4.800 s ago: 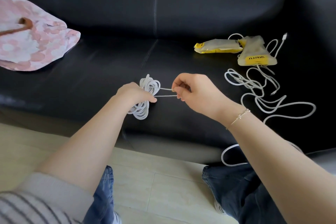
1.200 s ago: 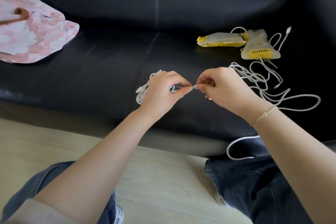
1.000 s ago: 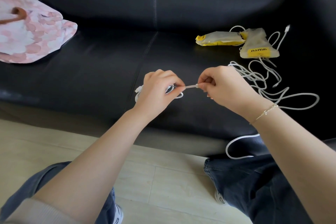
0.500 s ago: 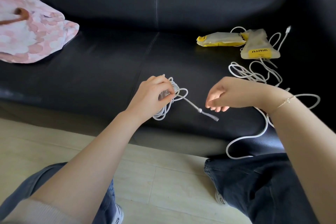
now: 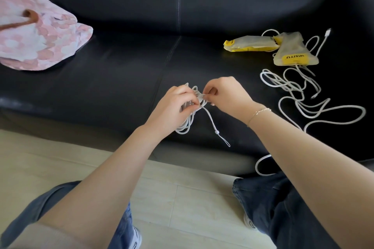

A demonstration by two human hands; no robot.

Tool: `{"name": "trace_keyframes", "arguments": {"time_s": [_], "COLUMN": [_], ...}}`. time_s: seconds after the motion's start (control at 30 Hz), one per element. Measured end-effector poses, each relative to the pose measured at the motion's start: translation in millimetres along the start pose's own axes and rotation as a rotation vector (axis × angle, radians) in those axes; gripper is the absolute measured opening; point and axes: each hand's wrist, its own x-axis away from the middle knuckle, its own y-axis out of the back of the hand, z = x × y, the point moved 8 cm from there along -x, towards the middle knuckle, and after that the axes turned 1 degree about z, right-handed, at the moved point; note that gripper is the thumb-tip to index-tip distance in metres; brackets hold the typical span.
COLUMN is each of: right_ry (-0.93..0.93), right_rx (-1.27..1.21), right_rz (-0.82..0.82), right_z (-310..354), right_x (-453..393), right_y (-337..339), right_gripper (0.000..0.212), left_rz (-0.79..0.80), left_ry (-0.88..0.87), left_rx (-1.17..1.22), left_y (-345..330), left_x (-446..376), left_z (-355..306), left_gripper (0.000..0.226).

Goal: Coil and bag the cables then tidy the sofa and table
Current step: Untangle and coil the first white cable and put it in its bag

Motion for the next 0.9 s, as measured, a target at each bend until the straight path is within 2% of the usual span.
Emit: {"name": "trace_keyframes", "arguments": {"time_s": [0.13, 0.23, 0.33, 0.43, 0.53, 0.73, 0.9], "right_ry": [-0.09, -0.255, -0.356, -0.306, -0.259, -0.388, -0.433], "right_rx": [-0.117, -0.148, -0.171, -0.141, -0.185, -0.298, -0.355], "right_rz": [-0.014, 0.034, 0.24, 0.41, 0.391, 0.267, 0.294], "right_z": [-4, -17, -20, -9, -2, -10, -13], "right_x": [-3, 3, 19, 36, 40, 41, 47], "right_y": [-1, 3, -3, -18, -22, -1, 8], "right_gripper": [0.011, 0.013, 0.017, 0.02, 0.019, 0.027, 0.03], "left_rz": [0.02, 0.007, -0.008, -0.024, -0.032, -0.058, -0.097], "left_ry": [0.015, 0.032, 0.043, 0.044, 0.035, -0.147, -0.156], "left_rx": [-0.014, -0.007, 0.004, 0.015, 0.011, -0.23, -0.252], "left_y": [-2, -3, -4, -4, -4, -5, -3], "left_x": [1, 0, -1, -2, -2, 3, 5], "left_z": [4, 6, 8, 8, 7, -9, -3], "left_gripper": [0.007, 0.008, 0.008, 0.008, 0.008, 0.017, 0.02]}}
